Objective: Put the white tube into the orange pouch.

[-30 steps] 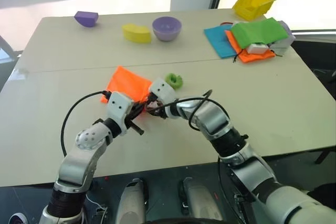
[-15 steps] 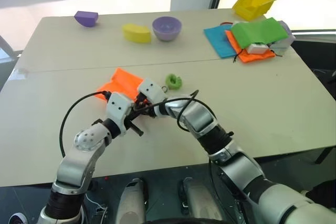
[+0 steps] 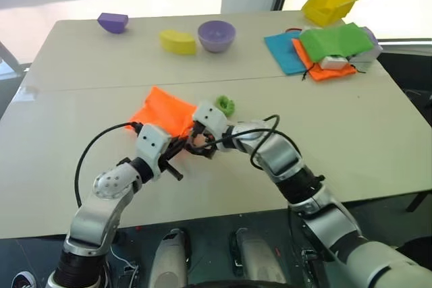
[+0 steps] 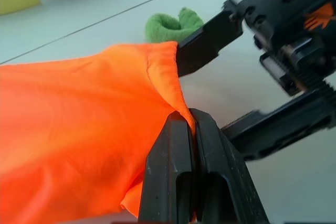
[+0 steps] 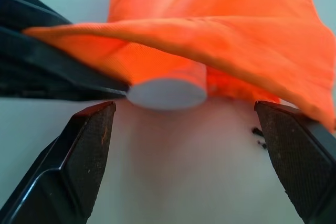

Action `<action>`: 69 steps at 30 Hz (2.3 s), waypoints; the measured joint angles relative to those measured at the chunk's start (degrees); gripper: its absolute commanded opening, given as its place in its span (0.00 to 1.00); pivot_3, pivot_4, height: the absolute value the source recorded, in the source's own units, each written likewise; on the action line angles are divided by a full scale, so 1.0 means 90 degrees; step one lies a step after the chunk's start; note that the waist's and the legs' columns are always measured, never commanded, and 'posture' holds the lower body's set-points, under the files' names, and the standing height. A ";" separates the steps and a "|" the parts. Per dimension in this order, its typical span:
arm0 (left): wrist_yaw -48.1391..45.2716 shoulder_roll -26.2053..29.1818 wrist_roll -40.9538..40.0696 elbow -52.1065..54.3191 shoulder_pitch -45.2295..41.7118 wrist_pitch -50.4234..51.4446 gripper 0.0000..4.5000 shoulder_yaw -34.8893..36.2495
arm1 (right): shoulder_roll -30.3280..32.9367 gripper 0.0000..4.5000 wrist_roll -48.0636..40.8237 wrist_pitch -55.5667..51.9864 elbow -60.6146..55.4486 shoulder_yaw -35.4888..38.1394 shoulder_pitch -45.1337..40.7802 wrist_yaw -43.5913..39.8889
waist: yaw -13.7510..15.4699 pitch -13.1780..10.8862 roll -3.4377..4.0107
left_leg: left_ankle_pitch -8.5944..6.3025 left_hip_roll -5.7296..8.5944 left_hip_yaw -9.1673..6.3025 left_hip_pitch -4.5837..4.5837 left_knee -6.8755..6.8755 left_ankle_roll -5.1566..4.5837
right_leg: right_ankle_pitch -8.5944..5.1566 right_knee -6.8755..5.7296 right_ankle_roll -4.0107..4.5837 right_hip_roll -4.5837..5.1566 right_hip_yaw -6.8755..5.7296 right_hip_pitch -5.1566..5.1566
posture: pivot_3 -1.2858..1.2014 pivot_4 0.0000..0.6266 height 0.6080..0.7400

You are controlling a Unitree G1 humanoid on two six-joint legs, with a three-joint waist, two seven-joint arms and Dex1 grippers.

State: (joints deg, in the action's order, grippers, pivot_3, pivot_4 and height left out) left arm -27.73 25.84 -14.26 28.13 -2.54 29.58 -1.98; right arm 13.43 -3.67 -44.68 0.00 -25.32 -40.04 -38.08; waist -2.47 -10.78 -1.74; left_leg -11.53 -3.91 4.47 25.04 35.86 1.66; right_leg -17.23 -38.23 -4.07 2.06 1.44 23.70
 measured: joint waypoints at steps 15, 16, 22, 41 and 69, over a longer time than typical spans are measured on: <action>-0.1264 0.1084 -0.0236 -0.0286 0.0388 -0.0621 0.00 0.0539 | 0.0678 0.98 0.0348 0.1886 0.2012 0.1181 -0.0747 0.0610 | -0.0018 0.0000 0.0001 | 0.0001 -0.0002 0.0009 0.0007 0.0005 -0.0001 | -0.0002 0.0004 0.0028 -0.0011 0.0006 0.0012 | 0.52 0.24 1.00; -0.1310 0.1101 -0.0262 -0.0287 0.0393 -0.0655 0.00 0.0582 | 0.0598 0.98 0.0380 0.2011 0.2311 0.1236 -0.0813 0.0706 | -0.0013 0.0000 0.0001 | 0.0001 -0.0002 0.0008 0.0012 0.0005 -0.0001 | 0.0005 0.0004 0.0015 -0.0010 0.0005 0.0014 | 0.52 0.24 1.00; -0.1276 0.1076 -0.0283 -0.0291 0.0421 -0.0688 0.00 0.0620 | 0.0113 0.98 0.0400 0.2468 0.3596 0.1387 -0.1135 0.0853 | -0.0015 0.0000 0.0001 | 0.0002 0.0000 0.0010 0.0041 0.0005 -0.0002 | 0.0026 0.0002 -0.0023 -0.0025 0.0006 0.0045 | 0.52 0.24 1.00; -0.1184 0.0992 -0.0276 -0.0276 0.0461 -0.0723 0.00 0.0602 | 0.0051 0.01 0.0114 0.1661 0.3330 0.1621 -0.1082 0.0035 | 0.0011 0.0001 0.0002 | 0.0003 -0.0003 0.0008 0.0038 0.0020 -0.0002 | 0.0031 -0.0010 -0.0017 -0.0027 0.0006 0.0041 | 0.52 0.24 1.00; -0.3005 0.1837 -0.2300 -0.1052 -0.0458 -0.0033 0.72 0.1487 | 0.1626 0.00 -0.1758 -0.1273 -0.1464 0.2676 0.1408 -0.0016 | 0.0020 0.0002 0.0005 | 0.0011 0.0001 0.0008 0.0042 0.0031 -0.0015 | 0.0039 -0.0003 -0.0009 -0.0043 0.0008 0.0042 | 0.52 0.24 1.00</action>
State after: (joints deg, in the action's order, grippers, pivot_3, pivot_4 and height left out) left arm -54.78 42.38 -34.96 18.66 -6.65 29.28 11.41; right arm 28.07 -19.50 -56.14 -13.18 -1.23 -27.37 -38.22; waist -2.29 -10.76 -1.69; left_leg -11.44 -3.90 4.54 25.41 36.14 1.52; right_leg -16.88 -38.25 -4.16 1.67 1.51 24.07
